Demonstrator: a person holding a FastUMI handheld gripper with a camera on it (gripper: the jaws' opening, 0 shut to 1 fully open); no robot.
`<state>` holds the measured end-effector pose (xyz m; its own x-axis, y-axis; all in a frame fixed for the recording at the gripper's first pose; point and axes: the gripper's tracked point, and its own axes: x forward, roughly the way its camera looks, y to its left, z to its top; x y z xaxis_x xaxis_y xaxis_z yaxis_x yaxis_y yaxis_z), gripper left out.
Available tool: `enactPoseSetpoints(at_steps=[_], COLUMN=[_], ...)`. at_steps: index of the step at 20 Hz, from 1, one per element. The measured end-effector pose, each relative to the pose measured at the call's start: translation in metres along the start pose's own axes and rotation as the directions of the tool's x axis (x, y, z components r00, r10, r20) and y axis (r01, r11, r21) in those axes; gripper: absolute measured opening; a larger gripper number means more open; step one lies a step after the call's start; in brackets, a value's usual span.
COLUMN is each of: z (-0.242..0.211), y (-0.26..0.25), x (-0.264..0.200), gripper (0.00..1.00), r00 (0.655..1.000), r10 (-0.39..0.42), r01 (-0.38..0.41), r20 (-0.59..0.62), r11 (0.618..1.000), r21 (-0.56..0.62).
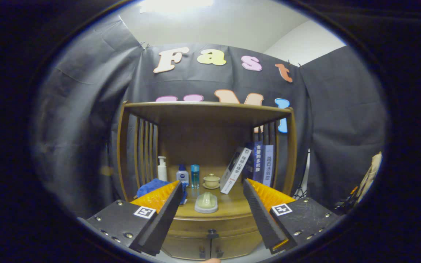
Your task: Pull open the drawer, take out the items inside it, and place them on the countertop above the cabinet.
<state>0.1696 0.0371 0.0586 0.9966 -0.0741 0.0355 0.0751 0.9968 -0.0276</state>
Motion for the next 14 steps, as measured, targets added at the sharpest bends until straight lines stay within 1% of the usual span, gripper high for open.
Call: enactPoseSetpoints(at_steps=[2,7,9,10,12,14], z=[0.009,0.019,0.022,0.024,0.034,0.038], y=[-0.008,-0.013,-0.019,-0.018,-0.014,-0.017], x=[-0.013,-0.039,-0.045,-0.047,-0.051,-0.058], gripper=[0.99,0.98,0.97,0.97,0.96,0.96], r00=[1.000,0.998,0.997,0.996,0.994,0.992], r10=[-0.025,-0.022,-0.041,-0.039,-0.012,-0.014], r01=[0.025,0.022,0.041,0.040,0.012,0.015], r20=[0.018,0.060,0.070,0.075,0.108,0.122], r11=[1.000,1.000,0.999,0.999,1.000,1.000], r21=[0.007,0.005,-0.001,-0.001,-0.002,-0.006])
